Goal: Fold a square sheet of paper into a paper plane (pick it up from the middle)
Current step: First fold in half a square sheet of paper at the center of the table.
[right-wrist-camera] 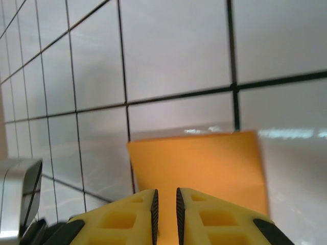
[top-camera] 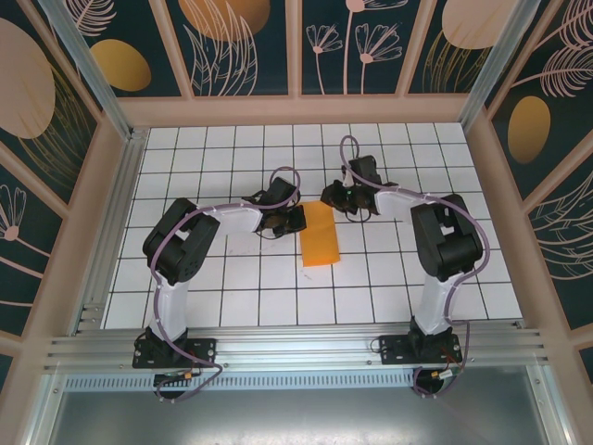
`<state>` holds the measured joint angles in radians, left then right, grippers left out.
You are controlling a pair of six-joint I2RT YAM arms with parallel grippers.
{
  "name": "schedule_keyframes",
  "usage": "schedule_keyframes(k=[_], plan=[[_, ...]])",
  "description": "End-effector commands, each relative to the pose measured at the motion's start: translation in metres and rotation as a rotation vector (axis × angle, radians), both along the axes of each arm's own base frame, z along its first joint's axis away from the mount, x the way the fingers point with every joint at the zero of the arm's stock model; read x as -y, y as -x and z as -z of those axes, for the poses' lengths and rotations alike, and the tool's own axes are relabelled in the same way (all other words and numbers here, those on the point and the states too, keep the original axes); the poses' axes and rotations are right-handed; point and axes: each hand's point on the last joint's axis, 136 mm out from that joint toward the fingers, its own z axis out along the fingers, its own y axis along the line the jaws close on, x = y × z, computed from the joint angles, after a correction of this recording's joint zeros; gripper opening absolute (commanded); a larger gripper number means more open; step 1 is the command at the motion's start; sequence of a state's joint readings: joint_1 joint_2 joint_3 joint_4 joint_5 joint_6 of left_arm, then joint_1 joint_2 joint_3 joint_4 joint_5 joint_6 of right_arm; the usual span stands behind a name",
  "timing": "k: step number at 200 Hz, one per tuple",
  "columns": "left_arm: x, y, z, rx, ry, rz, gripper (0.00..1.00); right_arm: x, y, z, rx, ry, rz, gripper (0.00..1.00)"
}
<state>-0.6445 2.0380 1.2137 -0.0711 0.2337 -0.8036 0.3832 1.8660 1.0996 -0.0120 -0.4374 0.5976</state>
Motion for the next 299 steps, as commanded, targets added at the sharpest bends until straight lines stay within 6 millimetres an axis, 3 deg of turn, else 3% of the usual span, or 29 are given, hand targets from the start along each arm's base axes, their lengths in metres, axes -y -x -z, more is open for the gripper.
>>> schedule_keyframes(k=[1,37,99,120,157,176,214,245,299], plan=[[-0.061,0.046,0.084,-0.196,-0.282,-0.035,0.07,0.002,0.049,0.021,-0.120,0.014,-0.059,0.19],[-0.060,0.044,0.080,-0.189,-0.276,-0.039,0.07,0.014,0.086,0.030,-0.188,0.013,-0.075,0.17],[-0.055,0.037,0.070,-0.165,-0.261,-0.040,0.06,0.030,0.105,0.056,-0.257,0.009,-0.076,0.17],[-0.038,0.022,0.041,-0.103,-0.192,-0.018,0.08,0.034,0.110,0.066,-0.277,0.025,-0.078,0.17],[0.026,-0.012,-0.046,0.059,0.134,0.073,0.14,0.038,0.115,0.077,-0.296,0.040,-0.084,0.17],[0.050,-0.025,-0.070,0.105,0.244,0.104,0.15,0.040,0.116,0.080,-0.298,0.043,-0.086,0.16],[0.077,-0.047,-0.067,0.101,0.308,0.119,0.12,0.041,0.114,0.081,-0.294,0.041,-0.081,0.14],[0.096,-0.048,-0.056,0.074,0.301,0.149,0.11,0.041,0.114,0.080,-0.296,0.041,-0.077,0.14],[0.097,-0.041,-0.022,0.014,0.245,0.155,0.10,0.042,0.114,0.081,-0.301,0.044,-0.071,0.14]])
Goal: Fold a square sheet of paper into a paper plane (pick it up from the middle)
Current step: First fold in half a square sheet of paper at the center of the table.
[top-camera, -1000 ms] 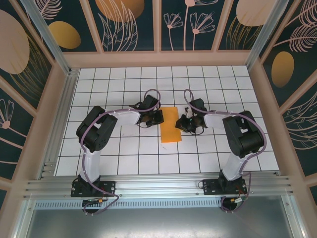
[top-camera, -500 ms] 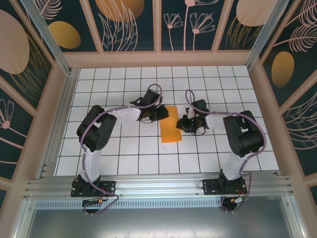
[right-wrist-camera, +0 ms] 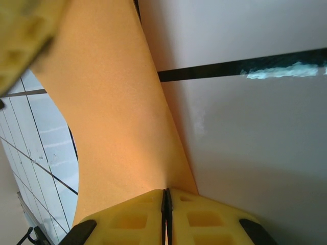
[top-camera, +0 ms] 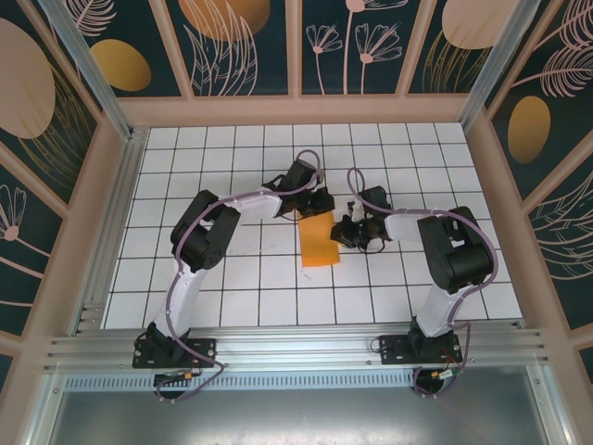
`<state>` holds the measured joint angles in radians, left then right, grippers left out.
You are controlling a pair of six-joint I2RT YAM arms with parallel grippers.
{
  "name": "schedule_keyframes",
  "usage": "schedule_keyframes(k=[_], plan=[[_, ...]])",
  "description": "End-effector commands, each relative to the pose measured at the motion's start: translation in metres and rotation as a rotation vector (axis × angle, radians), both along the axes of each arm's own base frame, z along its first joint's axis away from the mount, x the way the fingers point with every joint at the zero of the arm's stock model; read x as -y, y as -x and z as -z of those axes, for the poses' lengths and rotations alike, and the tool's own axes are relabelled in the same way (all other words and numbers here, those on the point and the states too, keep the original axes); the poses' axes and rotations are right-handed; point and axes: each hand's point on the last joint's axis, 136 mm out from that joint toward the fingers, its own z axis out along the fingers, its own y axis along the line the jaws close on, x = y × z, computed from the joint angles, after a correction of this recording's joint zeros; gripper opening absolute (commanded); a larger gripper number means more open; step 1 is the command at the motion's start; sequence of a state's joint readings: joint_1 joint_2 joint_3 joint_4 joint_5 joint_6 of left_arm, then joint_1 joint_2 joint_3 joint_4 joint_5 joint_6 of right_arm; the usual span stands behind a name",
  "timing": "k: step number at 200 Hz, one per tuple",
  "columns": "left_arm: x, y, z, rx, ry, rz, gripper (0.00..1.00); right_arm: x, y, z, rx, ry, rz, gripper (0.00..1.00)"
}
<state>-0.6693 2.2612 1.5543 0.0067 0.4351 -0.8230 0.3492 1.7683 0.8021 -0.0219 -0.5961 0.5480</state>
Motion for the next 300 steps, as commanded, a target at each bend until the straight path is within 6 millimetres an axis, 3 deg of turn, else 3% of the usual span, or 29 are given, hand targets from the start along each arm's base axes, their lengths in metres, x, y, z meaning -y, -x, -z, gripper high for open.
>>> schedule_keyframes(k=[1,30,93,146,197,210,225,258,300], plan=[[0.005,0.003,0.010,-0.031,-0.004,0.021,0.10,0.016,0.020,0.031,-0.088,0.083,0.011,0.14],[0.007,0.005,0.022,-0.057,-0.011,0.028,0.09,0.017,0.021,0.032,-0.090,0.087,0.009,0.14],[-0.024,-0.006,0.068,-0.085,-0.253,-0.076,0.08,0.015,0.031,0.027,-0.099,0.063,-0.019,0.14],[-0.047,0.007,0.099,-0.136,-0.364,-0.103,0.06,0.012,0.069,0.015,-0.165,-0.024,-0.062,0.13],[-0.049,0.009,0.105,-0.142,-0.368,-0.102,0.05,0.025,0.113,0.015,-0.244,-0.020,-0.054,0.13],[-0.048,0.008,0.104,-0.141,-0.362,-0.100,0.05,0.026,0.115,0.010,-0.240,-0.023,-0.055,0.13],[-0.046,0.008,0.102,-0.139,-0.352,-0.095,0.05,0.023,0.102,-0.006,-0.182,-0.032,-0.053,0.13],[-0.043,0.009,0.100,-0.140,-0.341,-0.086,0.05,0.013,0.033,-0.065,0.060,-0.061,0.030,0.14],[-0.041,0.012,0.099,-0.151,-0.320,-0.079,0.05,0.007,-0.015,-0.044,0.081,-0.012,0.066,0.10]])
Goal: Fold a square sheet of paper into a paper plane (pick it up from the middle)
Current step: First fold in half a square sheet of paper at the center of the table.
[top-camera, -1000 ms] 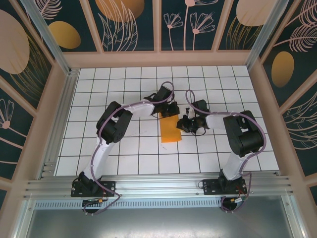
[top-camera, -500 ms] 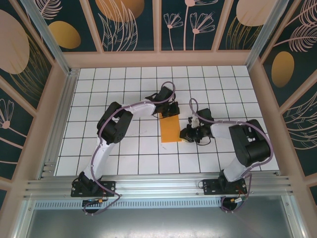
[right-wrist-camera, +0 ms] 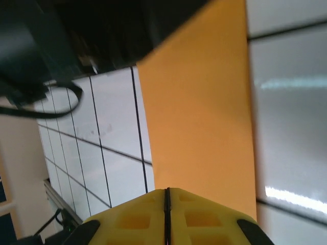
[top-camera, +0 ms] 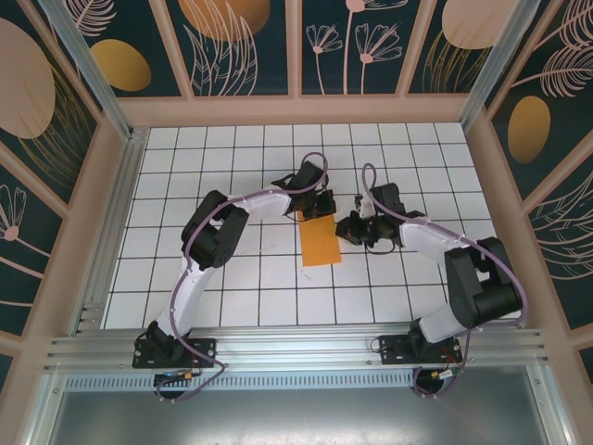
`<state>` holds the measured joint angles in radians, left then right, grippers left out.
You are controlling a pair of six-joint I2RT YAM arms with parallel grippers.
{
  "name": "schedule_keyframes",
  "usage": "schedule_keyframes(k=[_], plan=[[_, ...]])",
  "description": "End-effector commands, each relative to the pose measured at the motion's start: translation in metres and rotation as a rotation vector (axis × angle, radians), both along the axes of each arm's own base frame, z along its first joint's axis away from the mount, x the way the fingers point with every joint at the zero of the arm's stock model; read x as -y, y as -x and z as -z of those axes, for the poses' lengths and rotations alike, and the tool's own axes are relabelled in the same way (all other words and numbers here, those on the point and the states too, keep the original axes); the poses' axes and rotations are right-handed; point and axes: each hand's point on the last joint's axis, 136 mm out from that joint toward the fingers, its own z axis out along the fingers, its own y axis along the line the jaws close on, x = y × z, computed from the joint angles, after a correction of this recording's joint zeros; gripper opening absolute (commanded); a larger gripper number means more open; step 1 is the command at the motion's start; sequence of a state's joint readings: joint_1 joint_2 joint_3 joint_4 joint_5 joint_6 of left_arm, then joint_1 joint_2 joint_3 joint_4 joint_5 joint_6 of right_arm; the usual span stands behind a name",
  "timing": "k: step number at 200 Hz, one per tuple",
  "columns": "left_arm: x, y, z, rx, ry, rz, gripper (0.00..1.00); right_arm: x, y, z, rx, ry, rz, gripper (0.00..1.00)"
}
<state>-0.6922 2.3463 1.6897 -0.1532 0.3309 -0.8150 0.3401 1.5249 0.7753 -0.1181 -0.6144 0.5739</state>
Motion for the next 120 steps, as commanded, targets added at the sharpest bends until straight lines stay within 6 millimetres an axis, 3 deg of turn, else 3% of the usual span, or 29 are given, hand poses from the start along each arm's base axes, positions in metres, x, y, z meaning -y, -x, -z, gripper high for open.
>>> schedule_keyframes(k=[1,34,68,95,120], plan=[[-0.042,0.019,0.073,-0.121,-0.186,-0.043,0.05,0.002,-0.026,0.020,-0.008,0.047,0.050,0.10],[-0.042,0.019,0.070,-0.121,-0.182,-0.046,0.05,-0.002,-0.055,0.033,0.007,0.053,0.062,0.07],[-0.042,0.021,0.070,-0.127,-0.179,-0.043,0.04,-0.003,-0.073,0.044,0.002,0.061,0.094,0.06],[-0.043,0.023,0.071,-0.132,-0.179,-0.042,0.04,-0.001,-0.074,0.058,-0.030,0.081,0.108,0.06],[-0.044,0.023,0.072,-0.133,-0.182,-0.050,0.04,0.002,-0.062,0.069,-0.074,0.098,0.093,0.06]])
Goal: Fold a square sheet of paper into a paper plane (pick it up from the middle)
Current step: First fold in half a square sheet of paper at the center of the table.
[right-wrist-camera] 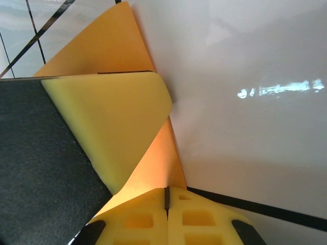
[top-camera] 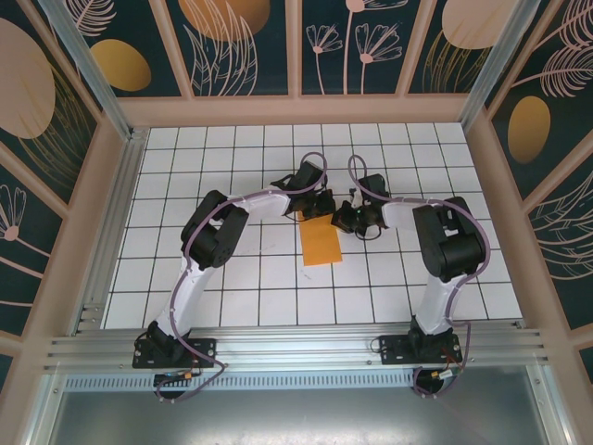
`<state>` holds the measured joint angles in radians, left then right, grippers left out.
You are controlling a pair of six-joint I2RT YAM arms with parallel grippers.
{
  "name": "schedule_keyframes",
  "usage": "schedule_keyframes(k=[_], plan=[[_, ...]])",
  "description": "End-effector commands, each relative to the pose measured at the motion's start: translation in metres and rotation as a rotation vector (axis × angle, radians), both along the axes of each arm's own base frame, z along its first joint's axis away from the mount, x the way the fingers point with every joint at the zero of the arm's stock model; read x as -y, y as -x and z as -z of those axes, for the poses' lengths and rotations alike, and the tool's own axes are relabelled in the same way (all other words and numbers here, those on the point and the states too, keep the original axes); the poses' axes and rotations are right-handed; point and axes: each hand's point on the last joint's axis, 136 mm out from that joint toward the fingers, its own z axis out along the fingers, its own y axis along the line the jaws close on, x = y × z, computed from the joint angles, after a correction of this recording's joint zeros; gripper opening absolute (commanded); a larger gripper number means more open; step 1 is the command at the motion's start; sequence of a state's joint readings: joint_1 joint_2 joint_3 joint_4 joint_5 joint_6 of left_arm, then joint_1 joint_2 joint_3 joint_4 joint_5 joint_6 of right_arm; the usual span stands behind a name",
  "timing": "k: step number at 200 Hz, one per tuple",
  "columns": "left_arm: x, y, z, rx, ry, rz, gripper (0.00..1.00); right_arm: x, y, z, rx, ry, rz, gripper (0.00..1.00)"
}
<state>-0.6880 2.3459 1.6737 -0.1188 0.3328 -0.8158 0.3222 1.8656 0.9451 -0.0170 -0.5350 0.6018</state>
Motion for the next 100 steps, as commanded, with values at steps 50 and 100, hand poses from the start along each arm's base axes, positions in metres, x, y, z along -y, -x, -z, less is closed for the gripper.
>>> schedule_keyframes(k=[50,100], plan=[[-0.047,0.024,0.074,-0.146,-0.204,-0.069,0.04,0.008,0.082,0.004,-0.133,-0.031,-0.092,0.06],[-0.040,0.020,0.061,-0.120,-0.168,-0.057,0.05,0.014,0.145,-0.007,-0.198,-0.016,-0.144,0.07]])
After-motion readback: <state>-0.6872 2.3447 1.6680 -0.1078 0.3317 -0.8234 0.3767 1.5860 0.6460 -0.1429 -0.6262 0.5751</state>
